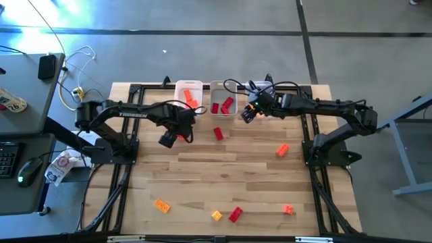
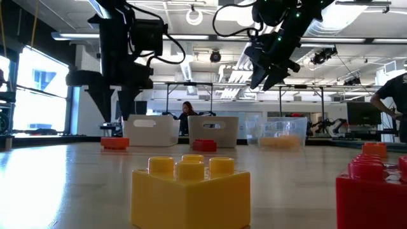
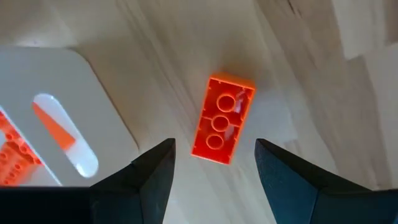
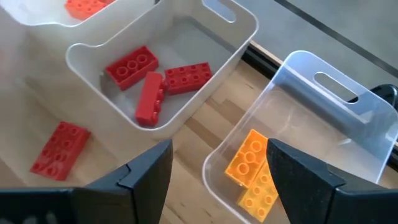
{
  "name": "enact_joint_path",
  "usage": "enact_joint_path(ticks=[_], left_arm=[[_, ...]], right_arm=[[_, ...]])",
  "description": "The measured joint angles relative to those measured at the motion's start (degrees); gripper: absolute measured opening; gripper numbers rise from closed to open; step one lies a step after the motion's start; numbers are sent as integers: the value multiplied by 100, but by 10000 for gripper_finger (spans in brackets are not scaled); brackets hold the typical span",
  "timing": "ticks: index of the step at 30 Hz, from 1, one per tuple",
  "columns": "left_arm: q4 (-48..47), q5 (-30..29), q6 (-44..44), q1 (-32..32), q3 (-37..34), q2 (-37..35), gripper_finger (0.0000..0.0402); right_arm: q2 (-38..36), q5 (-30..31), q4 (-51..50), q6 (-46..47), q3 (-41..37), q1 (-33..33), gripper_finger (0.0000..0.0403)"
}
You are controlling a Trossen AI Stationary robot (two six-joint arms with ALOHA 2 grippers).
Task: Sort & place blocks by color
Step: Put the orange game piece into the white bin
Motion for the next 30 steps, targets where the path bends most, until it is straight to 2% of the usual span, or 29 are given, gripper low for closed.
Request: enact_joint_path(ticks=[10,23,26,30], left_arm=[[310,-260,273,0,-2,678,209],[421,-288,74,-4,21,1416,208],[410,-293,-10,-7,26,1488,194],[368,-238,-240,-11,11,1430,144]], right_arm=[[-2,-7,0,11,2,268,248],[-2,-71,0,33,0,343,248],[-2,-167,0,35,0,343,248],[-2,-306,0,103,0,370,248]])
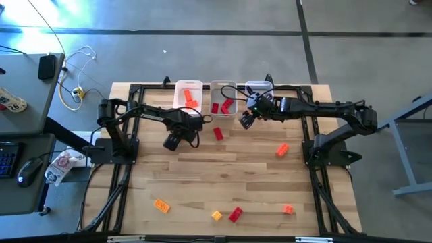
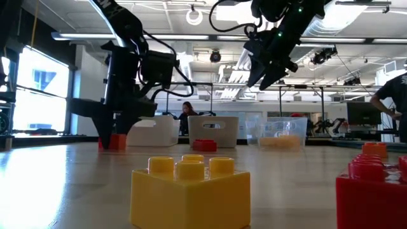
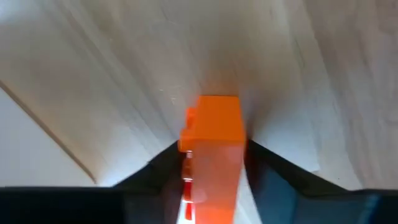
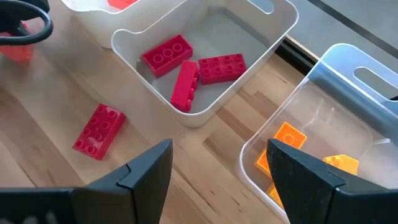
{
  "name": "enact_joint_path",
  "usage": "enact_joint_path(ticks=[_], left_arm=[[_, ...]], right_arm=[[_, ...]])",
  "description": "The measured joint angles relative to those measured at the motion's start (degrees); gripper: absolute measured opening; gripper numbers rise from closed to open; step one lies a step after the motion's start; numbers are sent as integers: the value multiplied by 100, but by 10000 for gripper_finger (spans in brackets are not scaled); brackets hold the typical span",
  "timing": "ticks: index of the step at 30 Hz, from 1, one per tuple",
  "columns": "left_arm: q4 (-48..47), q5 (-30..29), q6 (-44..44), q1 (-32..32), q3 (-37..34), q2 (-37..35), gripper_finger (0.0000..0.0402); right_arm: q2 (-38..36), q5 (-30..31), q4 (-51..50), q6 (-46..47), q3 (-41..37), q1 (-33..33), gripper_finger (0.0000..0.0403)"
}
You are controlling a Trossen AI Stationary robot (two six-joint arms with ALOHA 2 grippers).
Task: Sort & place blocks by color
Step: Put the orange game piece into the white bin
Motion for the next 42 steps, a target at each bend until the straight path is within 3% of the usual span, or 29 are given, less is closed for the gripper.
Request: enact_joint_path(ticks=[5,19,28,33,42], left_arm=[[121,-7,-185,7,-16,-179,64],[203,-141,-676,4,-15,-1161,69],[771,-703,-673,124,-8,-2033,70],[1397,-952,-672,415,-7,-2185,73],[2332,-679,-772,1262,-7,-2015,73]], right_arm=[[0,-17,2,63,0,224,248],[0,-411,-43,663,0,1438,248],[0,-939,-651,1152,0,2200,248],[0,-1011,-1119,1569,0,2548,248],[0,-1012,-1932,2209,0,3109,248]])
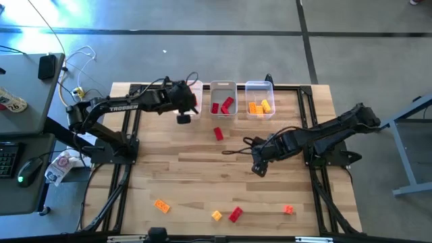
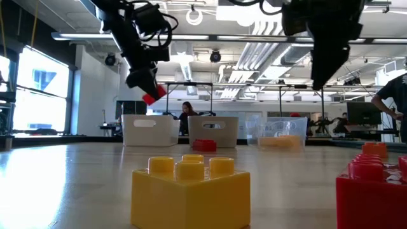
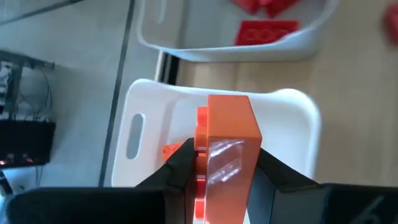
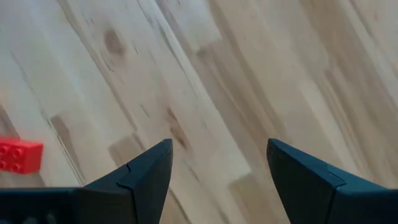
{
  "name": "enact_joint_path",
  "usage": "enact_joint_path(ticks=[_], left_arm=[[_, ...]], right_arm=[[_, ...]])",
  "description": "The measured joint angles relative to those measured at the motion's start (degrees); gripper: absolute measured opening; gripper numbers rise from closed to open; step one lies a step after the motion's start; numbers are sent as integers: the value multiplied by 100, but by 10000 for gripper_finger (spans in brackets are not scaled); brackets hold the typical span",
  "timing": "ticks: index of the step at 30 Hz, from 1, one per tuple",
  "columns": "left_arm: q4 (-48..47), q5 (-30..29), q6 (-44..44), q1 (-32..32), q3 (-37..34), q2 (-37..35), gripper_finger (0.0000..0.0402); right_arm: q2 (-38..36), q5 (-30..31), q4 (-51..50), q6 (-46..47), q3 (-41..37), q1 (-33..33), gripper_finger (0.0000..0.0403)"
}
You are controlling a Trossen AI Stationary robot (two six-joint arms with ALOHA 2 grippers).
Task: Sort & place blocks by color
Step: Put the orange game piece into the white bin
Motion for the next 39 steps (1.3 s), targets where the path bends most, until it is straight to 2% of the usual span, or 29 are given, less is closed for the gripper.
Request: enact_joint_path(ticks=[9,20,25,33,39], left_arm=[[66,651,-351,673,0,554,74],[78,1040,-349,753,0,1101,74],[84,1019,-350,753,0,1277,84],[240,817,-572,734,0,1316,129],[245,778,-590,730,0,1316,167]], right_arm=[[0,-374,-478,1469,0,549,248],[0,-358,-669,2928,-15,1387,248],[0,-244,-687,3555,-15,1723,248],[0,228,-1234,3633,-17,2108,248],[0,291,-1607,3528,-22,2124,248]])
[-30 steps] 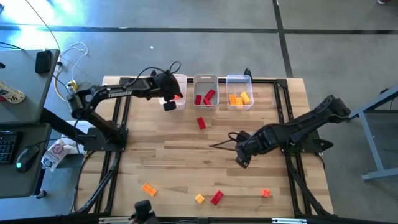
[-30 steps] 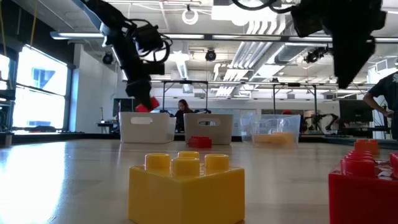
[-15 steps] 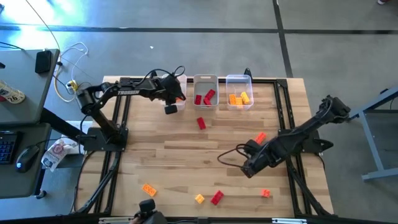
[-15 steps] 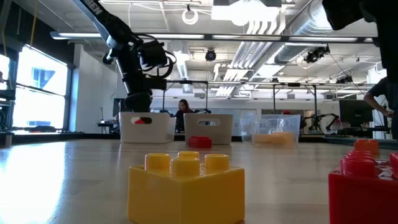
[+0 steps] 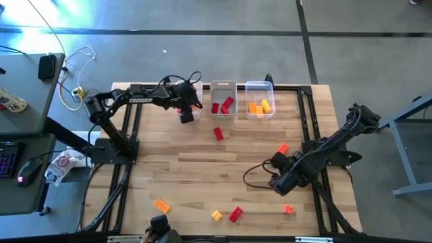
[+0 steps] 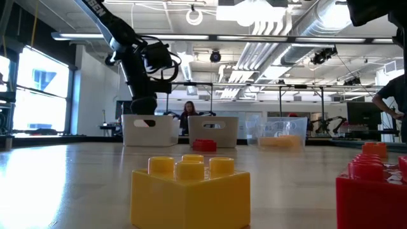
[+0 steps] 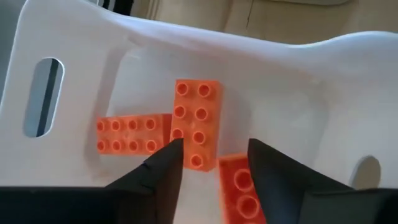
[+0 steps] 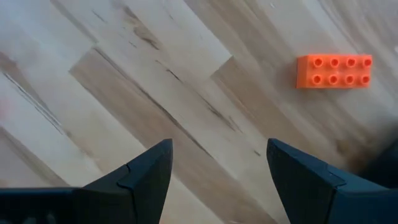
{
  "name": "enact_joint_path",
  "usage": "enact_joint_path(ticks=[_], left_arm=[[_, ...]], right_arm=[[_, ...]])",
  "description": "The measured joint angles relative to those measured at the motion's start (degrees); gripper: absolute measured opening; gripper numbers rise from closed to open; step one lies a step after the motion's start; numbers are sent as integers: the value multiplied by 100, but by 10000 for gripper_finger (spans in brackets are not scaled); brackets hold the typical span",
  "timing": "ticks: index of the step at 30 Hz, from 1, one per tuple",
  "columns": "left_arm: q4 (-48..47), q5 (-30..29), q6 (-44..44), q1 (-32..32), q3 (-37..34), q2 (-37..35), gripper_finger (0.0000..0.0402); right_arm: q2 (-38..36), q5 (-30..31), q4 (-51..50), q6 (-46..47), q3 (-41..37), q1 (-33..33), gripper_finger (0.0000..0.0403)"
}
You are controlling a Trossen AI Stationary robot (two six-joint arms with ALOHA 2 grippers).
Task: Sort & place blocks by color
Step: Put the orange game piece into the white bin
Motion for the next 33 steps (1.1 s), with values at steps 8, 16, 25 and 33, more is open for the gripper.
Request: enact_joint_path(ticks=[8,16,25,33], left_arm=[[-10,-1072,-152,-72,241,0,201],[-365,-1467,-150,-443,794,-2,201],[-704,-1453,-167,-860,1107,-2,200],[-1703,-746,-859,-1128,1665,-2,200]], right_arm=[[0,287,-53,-999,0,-313,248],[2,270,-475,-1797,0,-1144,248],[2,-71,-727,-3363,0,-2007,248],[2,-78,-727,-5378,0,-2483,248]])
